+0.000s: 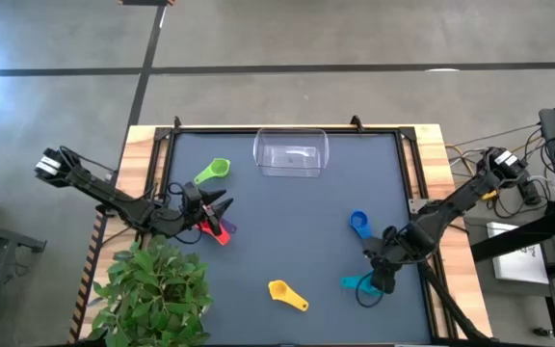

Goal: Nest measuring cups in basket
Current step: Stack the light blue measuring cup on top of the red measuring cup

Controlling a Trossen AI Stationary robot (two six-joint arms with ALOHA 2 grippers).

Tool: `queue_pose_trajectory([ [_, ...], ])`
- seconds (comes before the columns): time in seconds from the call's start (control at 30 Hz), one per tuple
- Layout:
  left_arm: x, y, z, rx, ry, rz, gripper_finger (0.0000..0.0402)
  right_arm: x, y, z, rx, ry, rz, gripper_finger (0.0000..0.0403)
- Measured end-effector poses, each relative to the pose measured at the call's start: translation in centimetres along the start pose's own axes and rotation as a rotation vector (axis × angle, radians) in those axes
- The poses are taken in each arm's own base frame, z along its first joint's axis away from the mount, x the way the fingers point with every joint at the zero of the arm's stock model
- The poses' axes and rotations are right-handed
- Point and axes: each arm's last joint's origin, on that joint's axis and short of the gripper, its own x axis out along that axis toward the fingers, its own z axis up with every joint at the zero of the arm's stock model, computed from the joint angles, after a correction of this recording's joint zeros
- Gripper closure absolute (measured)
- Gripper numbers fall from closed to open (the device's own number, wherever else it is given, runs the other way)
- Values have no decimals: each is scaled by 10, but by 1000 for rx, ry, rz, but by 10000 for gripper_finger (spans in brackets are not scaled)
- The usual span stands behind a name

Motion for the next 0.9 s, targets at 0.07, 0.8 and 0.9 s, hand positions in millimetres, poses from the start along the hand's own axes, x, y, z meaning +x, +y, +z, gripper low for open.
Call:
queue_pose_trajectory([
  [0.07, 0, 0, 0, 1, 0, 0, 235, 3, -1, -4, 33, 1, -17, 263],
  [0.8, 0, 0, 0, 1, 0, 0, 235, 7, -1, -1, -49, -83, -52, 393],
  [0.9, 0, 0, 0, 1, 1, 0, 235, -7, 6, 17, -159, -178, -44, 393],
])
